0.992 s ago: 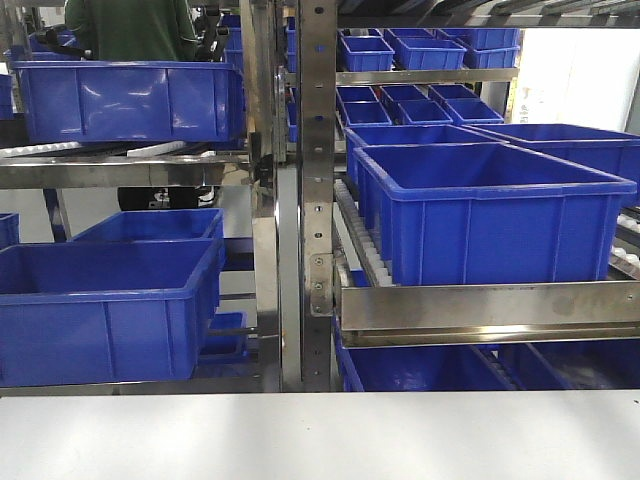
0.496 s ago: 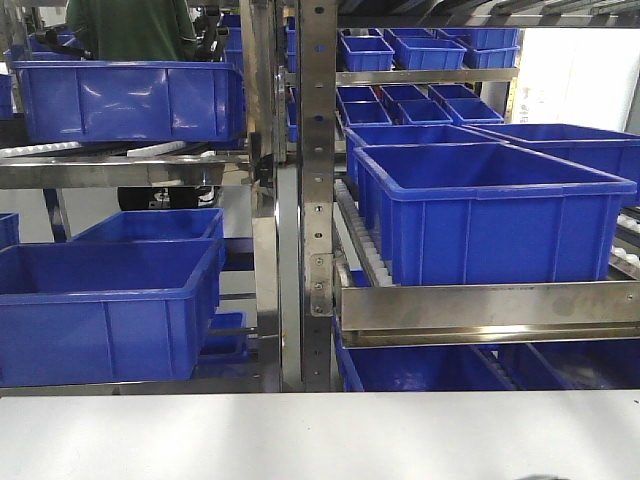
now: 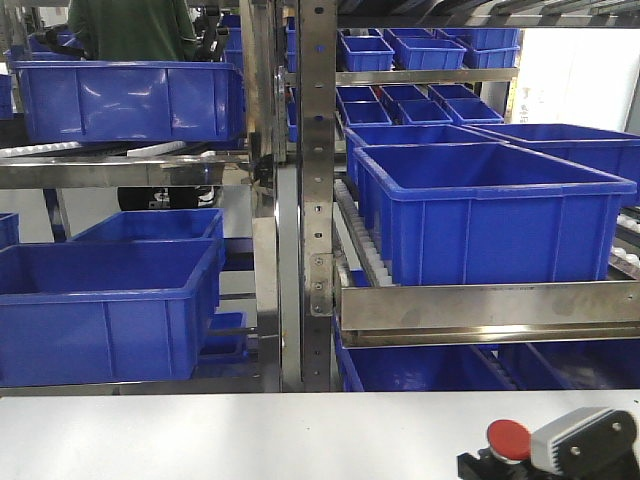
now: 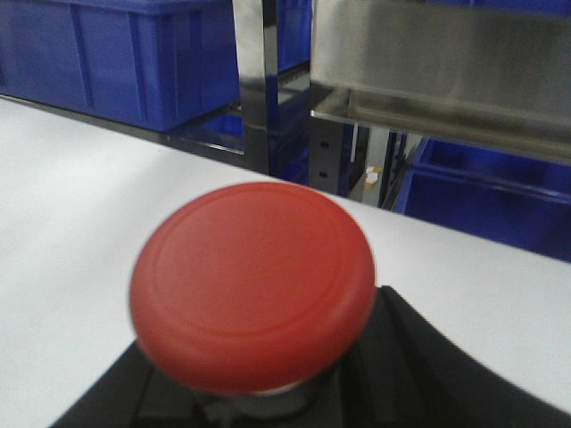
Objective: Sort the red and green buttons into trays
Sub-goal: 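Lift the green switch with the left gripper and red with the right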
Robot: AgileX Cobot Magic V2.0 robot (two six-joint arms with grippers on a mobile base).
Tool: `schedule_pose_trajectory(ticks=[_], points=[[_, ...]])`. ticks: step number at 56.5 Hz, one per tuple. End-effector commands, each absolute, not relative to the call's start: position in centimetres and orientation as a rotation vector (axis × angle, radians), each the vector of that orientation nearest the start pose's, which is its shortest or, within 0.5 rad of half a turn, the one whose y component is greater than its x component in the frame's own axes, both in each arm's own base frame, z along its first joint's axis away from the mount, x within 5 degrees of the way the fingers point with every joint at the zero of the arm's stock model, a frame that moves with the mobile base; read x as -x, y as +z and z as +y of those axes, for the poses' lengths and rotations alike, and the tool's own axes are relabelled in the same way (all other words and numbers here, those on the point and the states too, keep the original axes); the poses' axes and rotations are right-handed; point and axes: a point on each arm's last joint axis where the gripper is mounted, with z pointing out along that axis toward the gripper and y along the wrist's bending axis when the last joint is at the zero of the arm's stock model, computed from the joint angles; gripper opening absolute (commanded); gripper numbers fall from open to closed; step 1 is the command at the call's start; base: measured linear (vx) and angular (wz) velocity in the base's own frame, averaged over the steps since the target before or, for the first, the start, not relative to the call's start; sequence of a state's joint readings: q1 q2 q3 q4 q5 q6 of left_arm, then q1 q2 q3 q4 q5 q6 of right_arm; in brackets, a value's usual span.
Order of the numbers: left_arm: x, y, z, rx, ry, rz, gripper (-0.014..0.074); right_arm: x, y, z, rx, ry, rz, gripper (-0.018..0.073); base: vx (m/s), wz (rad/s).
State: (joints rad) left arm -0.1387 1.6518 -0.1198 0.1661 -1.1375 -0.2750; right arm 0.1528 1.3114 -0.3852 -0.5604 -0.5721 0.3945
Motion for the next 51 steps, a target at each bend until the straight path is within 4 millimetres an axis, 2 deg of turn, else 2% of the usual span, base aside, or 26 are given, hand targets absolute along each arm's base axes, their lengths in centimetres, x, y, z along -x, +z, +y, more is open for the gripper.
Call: schedule_pose_trajectory(ticks=[1, 9, 16, 23, 30, 40, 51], points=[[-19.8, 15.5, -4.6, -0.072, -0.433, 1.690, -0.0003, -21.3, 23.6, 5.9, 0.418, 0.326, 1.763, -0.0008, 0.00, 0.00], [-20.7, 16.1, -5.0, -0.095, -0.461, 1.750, -0.0003, -19.6, 25.6, 5.3, 0.372, 0.302, 1.741, -0.0008, 0.00, 0.00], [-22.5, 17.0, -5.6, -0.155, -0.452, 1.856, -0.0003, -18.5, 26.8, 5.0, 0.335, 0.296, 1.710, -0.0008, 0.00, 0.00], [-23.8, 18.9, -5.9, -0.191, -0.449, 1.848, -0.0003, -17.8, 27.4, 4.7, 0.305, 0.292, 1.701, -0.0008, 0.00, 0.00], [-24.0, 21.6, -6.1, -0.234, -0.452, 1.752, -0.0003, -17.3, 27.7, 4.5, 0.275, 0.296, 1.707, -0.0008, 0.00, 0.00], [-22.6, 25.6, -5.7, -0.240, -0.405, 1.647, -0.0002, -16.6, 28.1, 4.6, 0.277, 0.332, 1.702, -0.0008, 0.00, 0.00], [-18.7, 29.3, -4.4, -0.245, -0.273, 1.610, -0.0001, -15.3, 28.5, 4.9, 0.369, 0.328, 1.699, -0.0008, 0.00, 0.00]])
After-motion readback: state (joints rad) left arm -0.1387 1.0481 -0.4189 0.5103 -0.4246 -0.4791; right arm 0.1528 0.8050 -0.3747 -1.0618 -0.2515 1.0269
